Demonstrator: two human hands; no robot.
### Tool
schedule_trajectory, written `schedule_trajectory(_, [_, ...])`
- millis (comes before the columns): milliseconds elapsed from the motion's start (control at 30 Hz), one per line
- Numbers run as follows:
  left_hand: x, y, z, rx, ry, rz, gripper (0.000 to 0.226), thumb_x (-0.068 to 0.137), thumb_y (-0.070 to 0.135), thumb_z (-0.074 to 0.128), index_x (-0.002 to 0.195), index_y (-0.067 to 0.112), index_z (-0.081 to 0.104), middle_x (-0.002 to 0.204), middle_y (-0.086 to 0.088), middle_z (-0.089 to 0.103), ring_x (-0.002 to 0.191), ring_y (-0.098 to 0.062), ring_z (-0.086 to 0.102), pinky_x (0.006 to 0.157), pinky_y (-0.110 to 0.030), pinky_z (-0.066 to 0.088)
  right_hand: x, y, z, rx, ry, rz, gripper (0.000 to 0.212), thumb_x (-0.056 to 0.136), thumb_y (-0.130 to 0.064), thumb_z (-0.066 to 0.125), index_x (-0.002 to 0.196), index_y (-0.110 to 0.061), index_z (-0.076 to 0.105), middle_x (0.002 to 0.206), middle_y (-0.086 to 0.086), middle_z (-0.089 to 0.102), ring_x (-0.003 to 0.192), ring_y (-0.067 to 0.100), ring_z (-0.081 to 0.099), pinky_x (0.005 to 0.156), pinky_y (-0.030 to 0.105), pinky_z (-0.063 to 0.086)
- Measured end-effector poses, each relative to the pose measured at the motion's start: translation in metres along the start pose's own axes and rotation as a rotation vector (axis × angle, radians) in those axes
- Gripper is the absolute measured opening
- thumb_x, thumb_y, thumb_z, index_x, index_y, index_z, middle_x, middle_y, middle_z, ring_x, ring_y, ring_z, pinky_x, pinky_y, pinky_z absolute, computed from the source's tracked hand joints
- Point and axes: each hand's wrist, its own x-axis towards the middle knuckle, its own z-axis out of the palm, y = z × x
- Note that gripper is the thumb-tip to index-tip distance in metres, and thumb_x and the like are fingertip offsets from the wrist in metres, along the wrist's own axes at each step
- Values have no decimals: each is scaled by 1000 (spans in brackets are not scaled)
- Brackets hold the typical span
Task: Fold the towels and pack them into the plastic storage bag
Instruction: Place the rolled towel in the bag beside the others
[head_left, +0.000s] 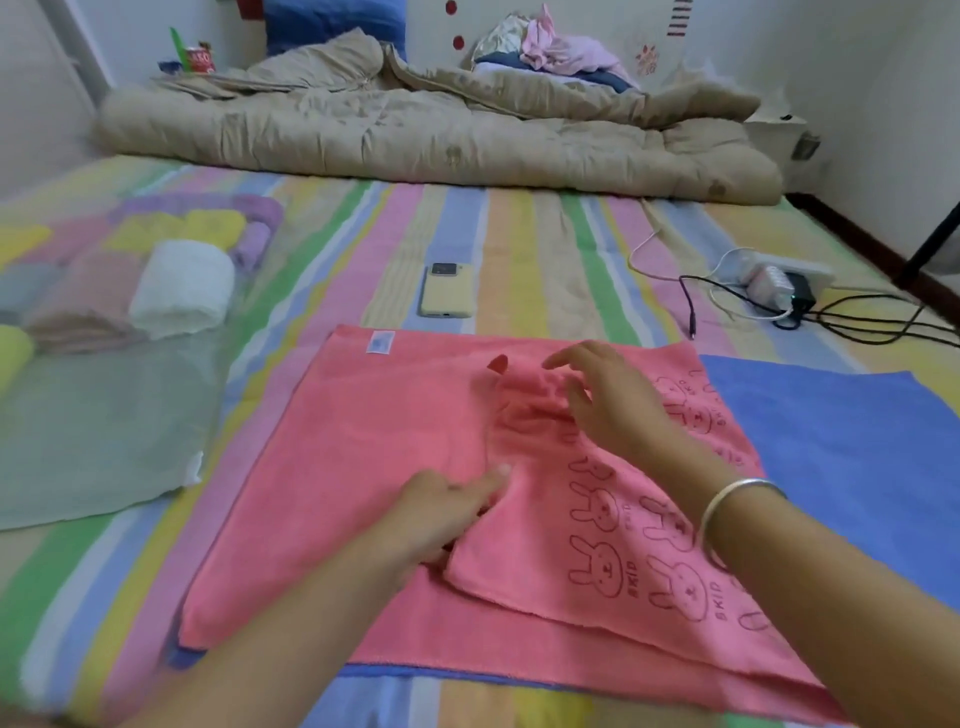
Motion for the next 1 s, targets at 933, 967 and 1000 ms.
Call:
schedule_trajectory(933, [-37, -72, -118, 246, 470, 354, 51, 71, 50, 77, 57, 14, 43, 42, 9, 39, 42, -9, 32, 45, -25, 23, 169, -87, 81, 45, -217, 102, 37, 93, -46, 51, 65, -24, 43, 77, -4, 50, 80, 23, 49, 70, 32, 34])
schedule_trajectory(967, [-39, -78, -124, 253, 496, 343, 53, 74, 54, 72, 58, 14, 40, 43, 7, 38, 43, -10, 31, 47, -29, 25, 176, -98, 92, 45, -231, 86, 35, 93, -47, 51, 67, -24, 46, 79, -3, 52, 82, 23, 50, 71, 33, 36])
schedule_trajectory(1000, [-39, -84, -130, 264, 523, 333, 55, 78, 57, 65, 58, 14, 38, 45, 5, 36, 45, -12, 32, 49, -33, 27, 182, -108, 102, 43, -243, 72, 34, 93, -47, 51, 70, -23, 49, 80, -3, 53, 83, 24, 52, 72, 33, 38])
